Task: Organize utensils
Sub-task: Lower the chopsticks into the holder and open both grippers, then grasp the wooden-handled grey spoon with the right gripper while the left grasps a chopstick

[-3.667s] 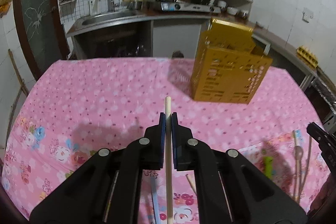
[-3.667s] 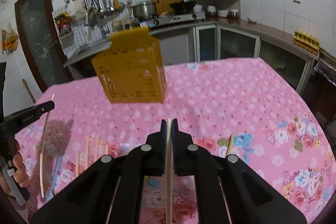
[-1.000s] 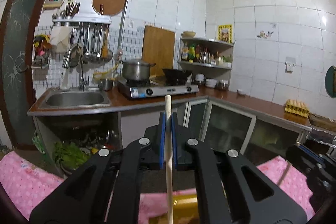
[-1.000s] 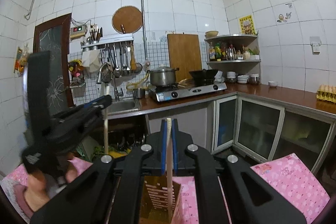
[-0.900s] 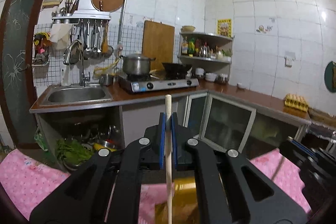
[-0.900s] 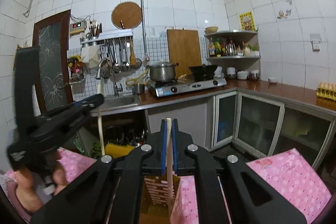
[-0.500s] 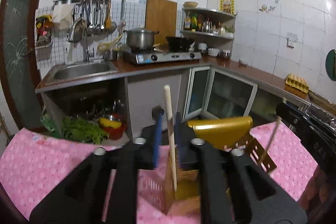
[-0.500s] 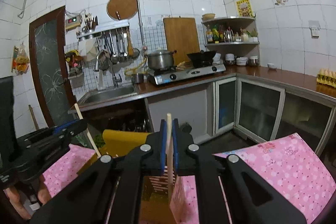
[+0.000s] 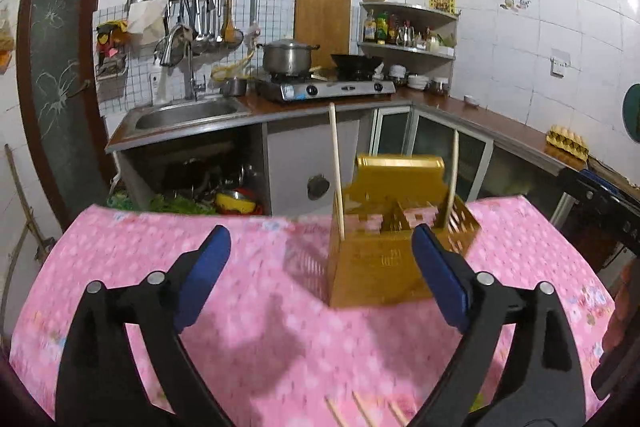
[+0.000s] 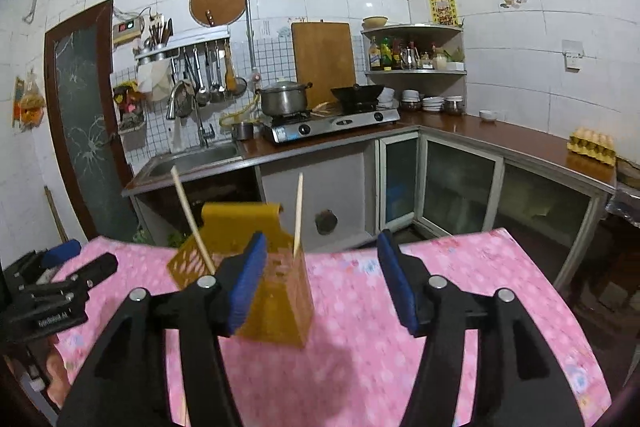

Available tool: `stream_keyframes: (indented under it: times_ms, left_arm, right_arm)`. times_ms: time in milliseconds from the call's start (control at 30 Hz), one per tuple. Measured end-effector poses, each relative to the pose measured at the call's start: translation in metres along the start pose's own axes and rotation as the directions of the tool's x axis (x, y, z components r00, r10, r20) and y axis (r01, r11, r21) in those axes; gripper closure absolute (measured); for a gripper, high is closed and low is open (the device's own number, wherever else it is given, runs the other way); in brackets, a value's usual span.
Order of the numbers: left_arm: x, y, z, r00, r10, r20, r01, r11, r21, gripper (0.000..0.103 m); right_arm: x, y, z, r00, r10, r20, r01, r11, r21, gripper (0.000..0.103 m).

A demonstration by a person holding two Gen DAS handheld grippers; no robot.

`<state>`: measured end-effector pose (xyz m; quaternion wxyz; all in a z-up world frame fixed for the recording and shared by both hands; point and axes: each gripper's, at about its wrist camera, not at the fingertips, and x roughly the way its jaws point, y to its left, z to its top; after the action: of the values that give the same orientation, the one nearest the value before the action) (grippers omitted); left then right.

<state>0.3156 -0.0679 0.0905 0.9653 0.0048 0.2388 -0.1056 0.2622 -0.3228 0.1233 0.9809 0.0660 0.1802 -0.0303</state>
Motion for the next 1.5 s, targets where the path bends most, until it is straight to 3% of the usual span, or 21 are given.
stream_keyframes:
  times_ms: [67, 300, 433, 567, 900, 967, 1100, 1167, 1333, 1500]
  left_arm:
    - [-0.012, -0.002, -0.012, 1.0, 0.008, -0.016, -0.008, 1.0, 0.004, 0.005]
    - [-0.041, -0.005, -0.052, 0.997, 0.007, -0.075, -0.009, 1.0, -0.02, 0.005]
    - [-0.039, -0.009, -0.069, 0.99, 0.0, -0.144, -0.002, 1.0, -0.012, 0.005]
    - [-0.031, -0.01, -0.09, 0.979, 0.043, -0.198, -0.039, 0.999, 0.023, 0.005]
    - [0.01, 0.007, -0.127, 0.938, 0.012, -0.347, -0.036, 0.997, -0.062, 0.007]
    - [0.014, 0.01, -0.131, 0.93, -0.001, -0.368, -0.025, 0.997, -0.067, 0.013]
    - [0.02, 0.014, -0.137, 0.913, 0.006, -0.408, -0.035, 0.997, -0.064, 0.023]
    - [0.022, 0.015, -0.138, 0.905, -0.013, -0.426, -0.021, 0.997, -0.076, 0.027]
    - [0.023, 0.01, -0.139, 0.902, -0.017, -0.431, -0.011, 0.998, -0.062, 0.036]
    - [0.027, 0.007, -0.144, 0.88, -0.045, -0.473, 0.017, 0.998, -0.062, 0.057]
  right_arm:
    - [-0.02, -0.001, -0.014, 1.0, -0.003, -0.017, 0.003, 1.0, -0.006, 0.045]
    - [-0.057, -0.003, -0.064, 0.994, -0.024, -0.106, 0.021, 0.999, -0.031, 0.041]
    - [-0.056, -0.009, -0.09, 0.984, -0.038, -0.172, 0.037, 0.999, -0.009, 0.041]
    - [-0.052, -0.021, -0.109, 0.973, -0.096, -0.208, 0.097, 0.995, -0.006, 0.041]
    - [-0.023, -0.061, -0.157, 0.911, -0.166, -0.379, 0.187, 0.982, 0.02, 0.042]
    - [-0.025, -0.066, -0.158, 0.907, -0.168, -0.387, 0.194, 0.981, 0.029, 0.042]
    - [-0.028, -0.072, -0.165, 0.886, -0.184, -0.426, 0.211, 0.977, 0.016, 0.057]
    - [-0.029, -0.072, -0.168, 0.882, -0.183, -0.435, 0.209, 0.978, 0.012, 0.058]
    - [-0.028, -0.068, -0.177, 0.874, -0.165, -0.458, 0.187, 0.982, 0.003, 0.068]
    - [-0.029, -0.066, -0.175, 0.876, -0.165, -0.453, 0.186, 0.982, 0.003, 0.082]
